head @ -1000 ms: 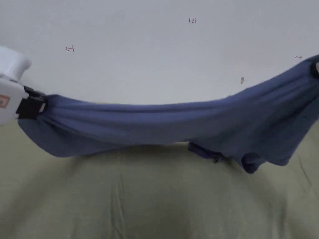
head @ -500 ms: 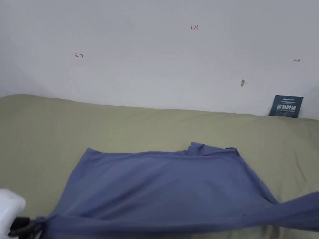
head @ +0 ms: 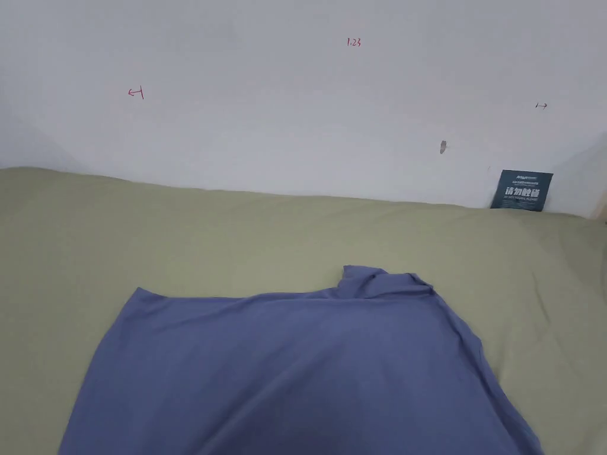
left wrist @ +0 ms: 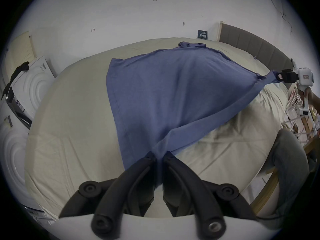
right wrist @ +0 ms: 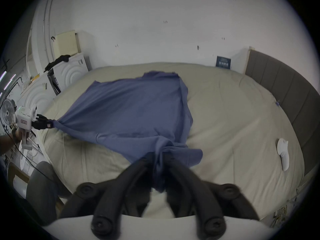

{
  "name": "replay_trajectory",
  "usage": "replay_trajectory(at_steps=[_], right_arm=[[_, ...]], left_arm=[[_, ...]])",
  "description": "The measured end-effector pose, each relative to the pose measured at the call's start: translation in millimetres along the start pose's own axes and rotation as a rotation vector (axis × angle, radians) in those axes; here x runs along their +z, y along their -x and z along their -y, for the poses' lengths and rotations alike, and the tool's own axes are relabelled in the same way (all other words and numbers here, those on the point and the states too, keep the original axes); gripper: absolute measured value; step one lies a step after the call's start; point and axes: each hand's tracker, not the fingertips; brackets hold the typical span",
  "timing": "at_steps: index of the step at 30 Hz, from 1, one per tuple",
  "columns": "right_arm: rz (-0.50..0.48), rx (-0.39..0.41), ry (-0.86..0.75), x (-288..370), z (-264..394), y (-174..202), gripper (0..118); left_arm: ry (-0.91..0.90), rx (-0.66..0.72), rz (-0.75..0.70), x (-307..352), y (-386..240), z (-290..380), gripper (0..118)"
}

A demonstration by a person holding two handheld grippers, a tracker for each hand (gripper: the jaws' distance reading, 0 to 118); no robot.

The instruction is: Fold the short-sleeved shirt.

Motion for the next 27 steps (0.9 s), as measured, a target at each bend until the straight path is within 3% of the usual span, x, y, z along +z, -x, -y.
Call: replay_trajectory(at_steps=[1, 2, 3, 6, 10, 14, 17, 19, 23, 24, 25, 26, 27], right_arm=[[0.015, -0.005, 0.021, 0.5, 3.6, -1.7, 79], [0.034, -0.009, 0.060, 1.3, 6.9, -3.6, 88], [0.035, -0.009, 0.073, 3.3, 11.2, -6.2, 88], [0.110, -0.026, 0.086, 17.3, 17.1, -14.6, 87], [0.161, -0.097, 0.000, 47.4, 2.2, -14.8, 87], [0.182, -0.026, -0.170, 63.1, -46.5, 28.2, 92], [0.163, -0.072, -0.274, 59.0, -70.2, 66.3, 94], [0.166, -0.143, -0.282, 54.4, -78.4, 94.4, 94], [0.186, -0.150, -0.268, 44.9, -59.6, 137.5, 93], [0.220, -0.136, -0.249, 42.8, -49.5, 149.5, 85], [0.238, -0.112, -0.225, 42.7, -41.2, 159.7, 73], [0.229, -0.081, -0.186, 42.7, -31.3, 168.6, 51], [0.216, -0.056, -0.159, 42.5, -20.1, 176.8, 11]], left_arm=[[0.000, -0.015, -0.002, 4.1, 0.1, 2.8, 15], [-0.002, -0.031, -0.014, 9.7, 0.4, 6.7, 23], [0.001, -0.028, -0.024, 14.9, 5.2, 11.8, 23], [0.042, 0.004, -0.045, 36.3, 13.3, 29.9, 37], [0.031, 0.130, -0.095, 70.4, 26.5, 38.8, 38], [-0.133, 0.224, -0.083, 98.5, 13.4, -5.8, 44], [-0.263, 0.226, -0.106, 102.1, -17.5, -53.3, 65], [-0.284, 0.260, -0.137, 97.2, -44.1, -79.2, 67], [-0.310, 0.289, -0.188, 82.9, -97.2, -94.7, 65], [-0.307, 0.305, -0.180, 83.1, -111.6, -91.2, 59], [-0.308, 0.314, -0.164, 83.9, -123.6, -84.7, 46], [-0.316, 0.314, -0.153, 84.3, -136.1, -74.5, 22], [-0.315, 0.313, -0.145, 82.2, -146.4, -61.7, 0]])
